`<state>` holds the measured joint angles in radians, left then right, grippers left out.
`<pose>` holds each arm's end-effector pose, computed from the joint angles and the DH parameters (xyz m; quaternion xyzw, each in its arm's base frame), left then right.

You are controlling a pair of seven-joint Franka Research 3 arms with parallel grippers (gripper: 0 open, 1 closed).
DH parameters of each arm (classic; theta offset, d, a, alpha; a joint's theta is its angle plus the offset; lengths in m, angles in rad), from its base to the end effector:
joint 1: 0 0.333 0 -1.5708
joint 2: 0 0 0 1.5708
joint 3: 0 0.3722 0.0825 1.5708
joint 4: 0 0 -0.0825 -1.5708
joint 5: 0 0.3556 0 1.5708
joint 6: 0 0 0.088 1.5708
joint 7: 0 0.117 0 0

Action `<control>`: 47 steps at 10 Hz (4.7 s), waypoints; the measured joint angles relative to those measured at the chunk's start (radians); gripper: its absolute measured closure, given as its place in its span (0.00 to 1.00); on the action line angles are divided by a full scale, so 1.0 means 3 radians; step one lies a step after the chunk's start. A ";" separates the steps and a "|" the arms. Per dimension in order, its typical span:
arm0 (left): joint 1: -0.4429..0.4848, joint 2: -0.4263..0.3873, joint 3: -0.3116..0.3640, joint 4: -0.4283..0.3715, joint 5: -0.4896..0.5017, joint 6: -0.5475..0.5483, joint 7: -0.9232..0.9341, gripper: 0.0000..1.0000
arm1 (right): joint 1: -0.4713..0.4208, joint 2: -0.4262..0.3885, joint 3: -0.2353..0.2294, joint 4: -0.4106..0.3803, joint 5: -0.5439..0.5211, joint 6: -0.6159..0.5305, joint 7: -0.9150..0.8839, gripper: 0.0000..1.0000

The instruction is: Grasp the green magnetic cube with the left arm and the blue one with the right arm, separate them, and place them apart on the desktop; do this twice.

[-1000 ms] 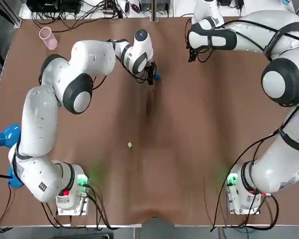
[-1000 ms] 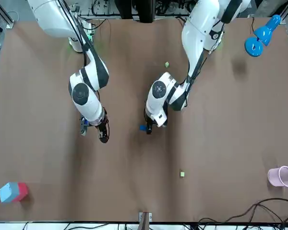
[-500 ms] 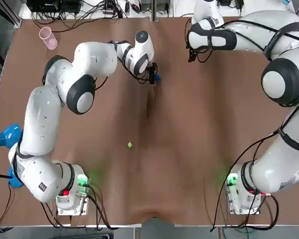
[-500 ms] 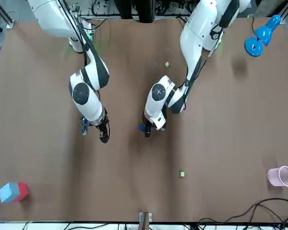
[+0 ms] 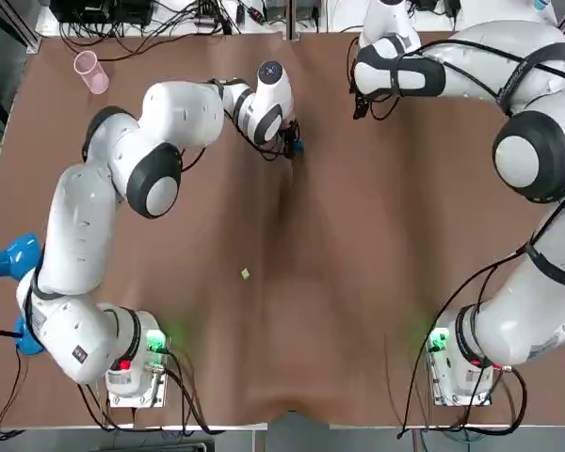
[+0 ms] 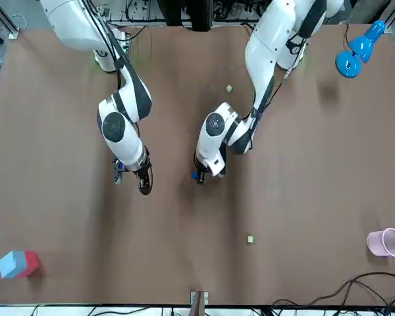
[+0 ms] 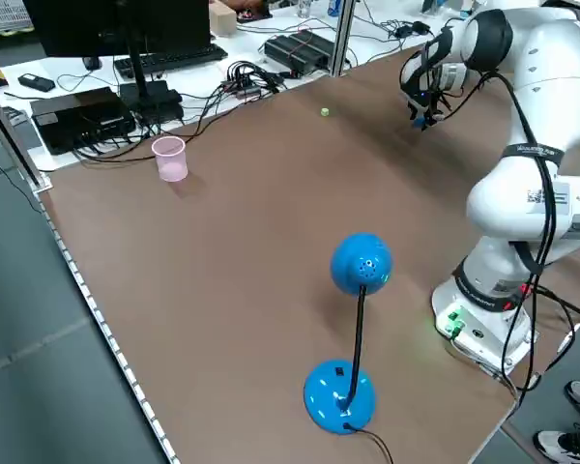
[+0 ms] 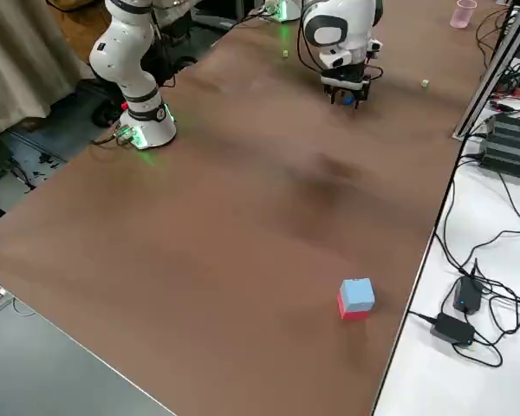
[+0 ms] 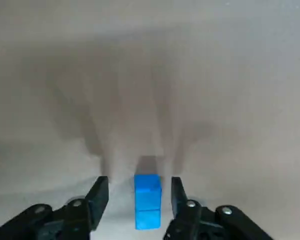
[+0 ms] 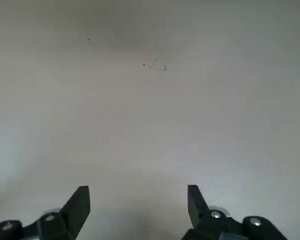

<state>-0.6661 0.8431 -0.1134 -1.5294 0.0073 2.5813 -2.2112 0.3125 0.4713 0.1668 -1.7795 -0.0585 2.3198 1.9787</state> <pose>0.5469 -0.5134 0.2274 0.7362 0.6673 -0.0296 0.1091 0.5985 0.2936 0.3607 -0.7372 0.6744 0.0016 0.0410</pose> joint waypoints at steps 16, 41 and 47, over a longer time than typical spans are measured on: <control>0.0010 -0.0010 0.0001 0.0072 0.0000 0.0000 0.0141 0.77 | 0.0333 0.0280 0.0115 0.0055 0.0045 0.0331 0.0967 0.13; 0.0073 -0.0232 -0.0070 0.0109 -0.0100 -0.0254 0.0175 0.77 | 0.0520 0.0745 0.0268 0.0139 0.0041 0.1351 0.1179 0.58; 0.0086 -0.0232 -0.0076 0.0113 -0.0103 -0.0250 0.0175 0.77 | 0.0467 0.0745 0.0254 0.0144 -0.0048 0.1346 0.1177 0.69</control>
<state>-0.6404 0.7736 -0.1362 -1.4955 -0.0235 2.5062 -2.1588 0.4526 0.6948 0.2431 -1.7364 -0.0729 2.7235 2.3318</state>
